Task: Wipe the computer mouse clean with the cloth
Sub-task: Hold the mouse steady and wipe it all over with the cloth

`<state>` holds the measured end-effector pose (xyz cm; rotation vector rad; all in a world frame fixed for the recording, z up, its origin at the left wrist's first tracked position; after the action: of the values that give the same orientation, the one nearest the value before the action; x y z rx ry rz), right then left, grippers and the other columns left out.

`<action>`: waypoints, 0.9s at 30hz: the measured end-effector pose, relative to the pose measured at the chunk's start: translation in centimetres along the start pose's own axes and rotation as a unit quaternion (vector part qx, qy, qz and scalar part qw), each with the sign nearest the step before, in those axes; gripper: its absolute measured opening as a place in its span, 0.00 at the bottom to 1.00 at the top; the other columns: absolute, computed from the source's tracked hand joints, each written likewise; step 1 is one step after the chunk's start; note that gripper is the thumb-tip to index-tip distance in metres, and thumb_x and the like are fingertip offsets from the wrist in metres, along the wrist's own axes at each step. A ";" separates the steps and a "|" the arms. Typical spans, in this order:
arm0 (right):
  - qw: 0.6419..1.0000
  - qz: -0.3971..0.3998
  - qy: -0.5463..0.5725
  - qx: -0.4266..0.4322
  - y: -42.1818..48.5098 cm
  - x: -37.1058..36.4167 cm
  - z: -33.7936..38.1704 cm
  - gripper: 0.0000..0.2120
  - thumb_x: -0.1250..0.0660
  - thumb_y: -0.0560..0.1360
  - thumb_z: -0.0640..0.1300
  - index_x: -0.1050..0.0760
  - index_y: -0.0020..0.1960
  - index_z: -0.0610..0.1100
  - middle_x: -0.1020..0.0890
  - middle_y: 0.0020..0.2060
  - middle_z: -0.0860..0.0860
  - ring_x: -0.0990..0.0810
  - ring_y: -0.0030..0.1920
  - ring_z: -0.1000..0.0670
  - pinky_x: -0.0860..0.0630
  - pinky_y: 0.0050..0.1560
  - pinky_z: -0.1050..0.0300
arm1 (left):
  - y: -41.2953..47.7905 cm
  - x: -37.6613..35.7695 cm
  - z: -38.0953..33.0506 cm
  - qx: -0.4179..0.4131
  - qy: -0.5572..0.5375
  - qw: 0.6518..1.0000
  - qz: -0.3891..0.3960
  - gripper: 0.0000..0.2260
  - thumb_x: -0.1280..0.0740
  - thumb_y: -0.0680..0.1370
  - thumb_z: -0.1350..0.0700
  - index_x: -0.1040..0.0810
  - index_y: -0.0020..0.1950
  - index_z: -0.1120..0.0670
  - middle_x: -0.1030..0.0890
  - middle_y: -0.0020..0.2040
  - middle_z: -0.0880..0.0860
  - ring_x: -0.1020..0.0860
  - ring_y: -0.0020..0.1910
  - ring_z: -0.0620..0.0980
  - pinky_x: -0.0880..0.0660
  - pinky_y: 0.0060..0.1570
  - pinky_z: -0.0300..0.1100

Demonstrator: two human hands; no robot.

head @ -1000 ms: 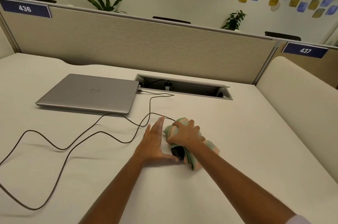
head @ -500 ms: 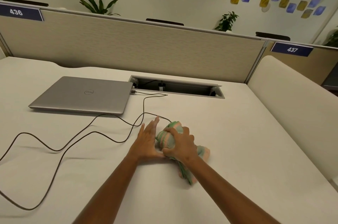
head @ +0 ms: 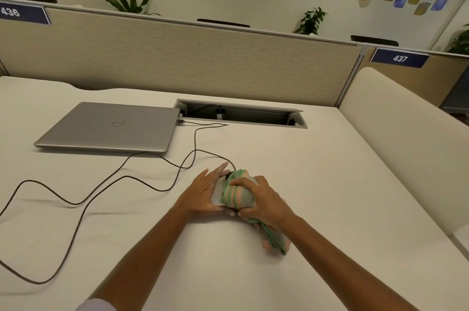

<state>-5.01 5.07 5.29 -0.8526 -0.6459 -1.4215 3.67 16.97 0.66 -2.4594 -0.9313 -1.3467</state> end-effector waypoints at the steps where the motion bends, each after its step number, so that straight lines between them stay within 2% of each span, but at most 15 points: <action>1: 1.000 0.009 -0.003 0.009 -0.1 0.1 -0.1 0.29 0.29 0.68 0.43 0.34 0.66 0.57 0.34 0.59 0.47 0.30 0.56 0.47 0.35 0.52 0.62 | 0.0 0.0 0.0 0.001 -0.004 1.000 0.000 0.54 0.43 0.56 0.21 0.59 0.73 0.46 0.40 0.73 0.46 0.45 0.71 0.38 0.59 0.71 0.38; 4: 0.997 -0.012 0.070 0.008 -0.1 1.2 -0.7 0.27 0.27 0.69 0.45 0.33 0.65 0.53 0.28 0.57 0.45 0.28 0.55 0.47 0.33 0.48 0.65 | -0.4 0.4 -0.8 0.005 -0.018 1.000 0.004 0.57 0.42 0.53 0.22 0.59 0.74 0.47 0.45 0.71 0.38 0.53 0.65 0.30 0.64 0.66 0.29; 6: 0.983 -0.070 0.169 -0.024 0.0 2.7 -1.1 0.22 0.31 0.72 0.49 0.33 0.64 0.53 0.23 0.56 0.46 0.24 0.52 0.48 0.30 0.43 0.69 | -0.5 0.7 -1.1 0.010 -0.019 1.000 0.006 0.60 0.42 0.50 0.21 0.59 0.74 0.47 0.49 0.68 0.35 0.55 0.65 0.33 0.63 0.65 0.31; 7: 0.973 -0.090 0.207 -0.043 0.0 3.1 -1.2 0.20 0.36 0.75 0.52 0.34 0.66 0.53 0.22 0.57 0.46 0.23 0.51 0.48 0.29 0.43 0.68 | -0.6 0.6 -1.2 0.017 -0.020 1.000 0.013 0.60 0.42 0.49 0.21 0.59 0.74 0.47 0.50 0.67 0.35 0.56 0.65 0.35 0.61 0.66 0.33; 9: 0.966 -0.108 0.226 -0.068 0.3 3.1 -1.4 0.19 0.48 0.79 0.56 0.37 0.69 0.54 0.24 0.61 0.46 0.24 0.56 0.47 0.26 0.51 0.62 | -0.5 0.4 -0.6 0.035 -0.023 0.999 0.016 0.60 0.40 0.50 0.22 0.59 0.74 0.46 0.51 0.68 0.34 0.57 0.67 0.37 0.59 0.68 0.38; 11: 0.973 -0.098 0.199 -0.068 0.8 1.9 -0.8 0.21 0.51 0.80 0.56 0.40 0.71 0.54 0.30 0.68 0.45 0.31 0.66 0.45 0.35 0.66 0.55 | -0.3 0.0 0.1 0.023 -0.003 1.000 0.010 0.57 0.37 0.54 0.24 0.57 0.75 0.46 0.52 0.72 0.37 0.57 0.71 0.38 0.59 0.73 0.42; 13: 0.989 -0.066 0.123 -0.052 1.1 0.1 -0.1 0.26 0.44 0.78 0.56 0.47 0.74 0.54 0.37 0.72 0.45 0.39 0.72 0.44 0.42 0.71 0.51 | 0.0 -0.5 0.4 -0.015 0.017 0.999 0.023 0.52 0.37 0.59 0.28 0.55 0.75 0.48 0.49 0.75 0.44 0.52 0.73 0.37 0.58 0.74 0.45; 15: 0.996 -0.041 0.060 -0.060 1.0 -1.1 0.1 0.36 0.37 0.74 0.57 0.53 0.75 0.56 0.45 0.74 0.43 0.44 0.74 0.42 0.43 0.72 0.45 | 0.2 -0.3 0.1 -0.008 -0.033 0.999 0.036 0.50 0.38 0.60 0.33 0.59 0.73 0.49 0.41 0.73 0.46 0.45 0.71 0.38 0.62 0.72 0.34; 17: 0.996 -0.029 0.047 -0.074 0.9 -1.0 -0.1 0.41 0.33 0.71 0.58 0.56 0.74 0.58 0.49 0.75 0.42 0.47 0.74 0.40 0.43 0.72 0.45 | 0.2 0.0 0.0 -0.006 -0.055 0.998 0.032 0.49 0.38 0.59 0.35 0.61 0.71 0.48 0.39 0.71 0.45 0.42 0.71 0.39 0.64 0.67 0.25; 20: 0.998 0.018 0.022 -0.061 1.1 -0.9 -0.6 0.47 0.28 0.68 0.57 0.57 0.74 0.58 0.49 0.74 0.43 0.43 0.73 0.40 0.39 0.71 0.47 | 0.4 -0.3 0.2 -0.014 -0.050 0.998 0.041 0.50 0.37 0.58 0.37 0.61 0.71 0.48 0.39 0.71 0.47 0.42 0.70 0.39 0.65 0.66 0.24; 24: 0.997 0.074 -0.036 -0.012 1.0 -1.1 -0.1 0.51 0.25 0.66 0.51 0.58 0.75 0.56 0.48 0.74 0.44 0.37 0.70 0.41 0.35 0.68 0.51 | 0.2 -0.3 0.2 -0.029 -0.020 0.998 0.049 0.53 0.34 0.59 0.36 0.64 0.72 0.49 0.42 0.73 0.46 0.44 0.71 0.39 0.63 0.71 0.33; 27: 0.991 0.078 -0.105 0.022 1.0 -0.6 0.3 0.49 0.26 0.67 0.47 0.57 0.74 0.55 0.42 0.71 0.44 0.29 0.62 0.40 0.30 0.59 0.53 | -0.3 0.1 -0.2 -0.046 0.012 0.998 0.046 0.55 0.33 0.61 0.33 0.64 0.73 0.53 0.47 0.72 0.43 0.48 0.71 0.36 0.66 0.68 0.29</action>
<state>-4.07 5.66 4.83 -1.0037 -0.7501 -1.1816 3.41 17.13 0.78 -2.5136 -0.7571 -1.4131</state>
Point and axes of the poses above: each hand's wrist, its own y-axis towards the middle knuckle, its own x-axis out of the back of the hand, z = x × y, the point moved 5 cm from there along y, towards the middle knuckle
